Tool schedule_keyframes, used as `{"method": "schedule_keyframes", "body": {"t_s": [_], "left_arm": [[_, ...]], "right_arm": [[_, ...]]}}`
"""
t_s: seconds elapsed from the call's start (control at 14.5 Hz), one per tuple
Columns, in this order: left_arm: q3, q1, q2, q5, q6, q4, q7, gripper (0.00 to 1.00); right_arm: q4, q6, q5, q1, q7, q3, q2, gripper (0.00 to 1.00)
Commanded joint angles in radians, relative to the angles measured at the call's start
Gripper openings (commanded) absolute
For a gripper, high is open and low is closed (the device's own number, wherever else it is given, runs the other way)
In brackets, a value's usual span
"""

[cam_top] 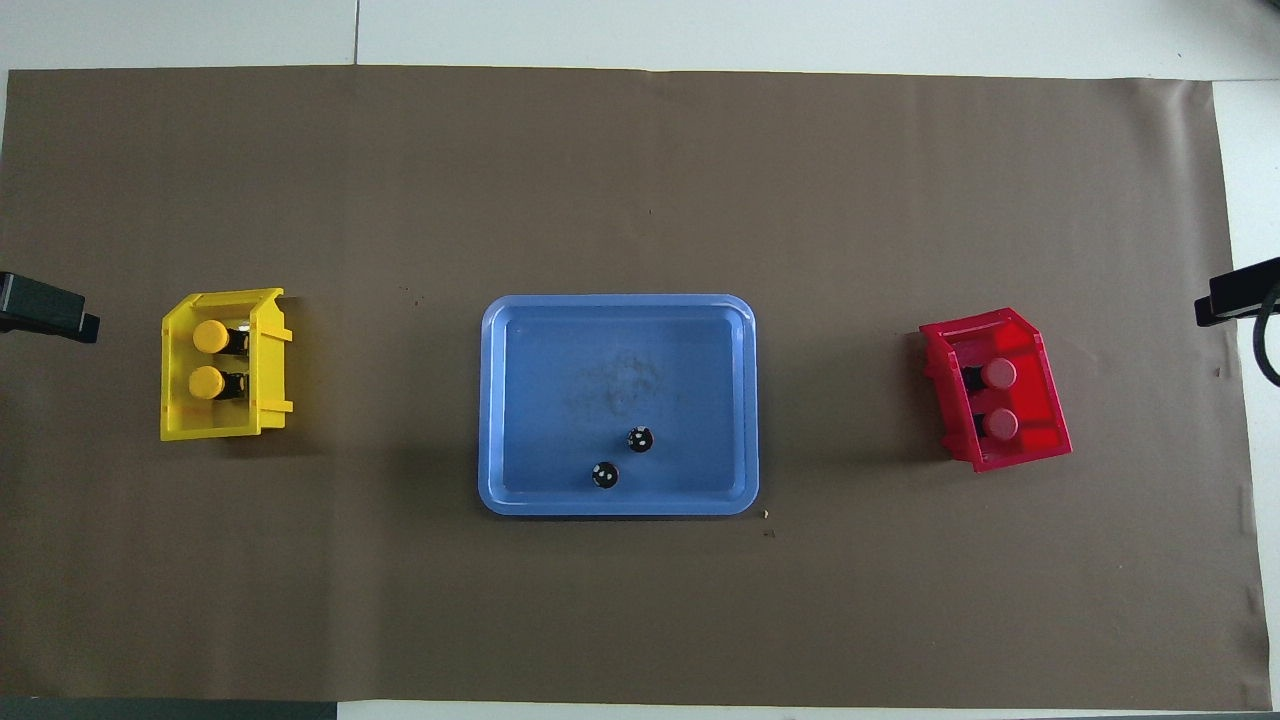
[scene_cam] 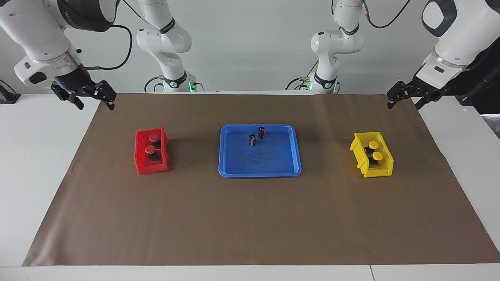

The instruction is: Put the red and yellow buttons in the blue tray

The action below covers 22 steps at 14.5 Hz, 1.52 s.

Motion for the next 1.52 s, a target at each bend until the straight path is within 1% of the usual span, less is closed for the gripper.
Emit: {"method": "schedule_keyframes", "body": {"t_s": [0.0,0.14,0.41,0.48,0.55,0.62,0.69,0.76,0.83,0.9,1.11,1.31,1.45], "left_arm": [[0.001,0.006,-0.035,0.014,0.020,-0.046,0.019,1.00],[0.001,0.006,-0.036,0.012,0.010,-0.047,0.018,1.00],[0.001,0.015,-0.035,0.014,0.000,-0.043,0.013,1.00],[0.001,0.018,-0.035,0.014,0.000,-0.043,0.013,1.00],[0.001,0.018,-0.035,0.012,0.005,-0.043,0.013,1.00],[0.001,0.018,-0.035,0.014,0.002,-0.045,0.013,1.00],[0.001,0.018,-0.036,0.014,0.005,-0.043,0.015,1.00],[0.001,0.016,-0.035,0.014,0.004,-0.043,0.012,1.00],[0.001,0.016,-0.035,0.014,0.002,-0.043,0.013,1.00],[0.001,0.018,-0.035,0.014,0.002,-0.042,0.021,1.00],[0.001,0.020,-0.036,0.014,0.000,-0.046,0.021,1.00],[0.001,0.018,-0.036,0.014,0.000,-0.045,0.016,1.00],[0.001,0.018,-0.036,0.012,0.000,-0.045,0.018,1.00]], "right_arm": [[-0.006,-0.003,0.013,-0.003,0.006,0.002,-0.007,1.00],[-0.002,0.029,0.048,-0.005,-0.018,0.001,-0.004,1.00],[-0.109,0.129,0.050,0.029,-0.016,0.002,-0.001,1.00],[-0.141,0.167,0.050,0.053,-0.016,0.002,0.004,1.00],[-0.192,0.230,0.050,0.066,-0.016,0.002,0.008,1.00],[-0.247,0.302,0.050,0.066,-0.020,0.002,0.008,0.97],[-0.313,0.386,0.050,0.066,-0.023,0.002,0.008,0.92],[-0.359,0.446,0.053,0.067,-0.025,0.002,0.010,0.85],[-0.396,0.497,0.054,0.072,-0.023,0.002,0.011,0.76],[-0.425,0.540,0.057,0.086,-0.023,0.002,0.030,0.69],[-0.447,0.606,0.057,0.093,-0.022,0.002,0.074,0.68],[-0.525,0.683,0.062,0.093,-0.023,0.005,0.079,0.68],[-0.536,0.695,0.062,0.093,-0.023,0.005,0.088,0.67]]}}
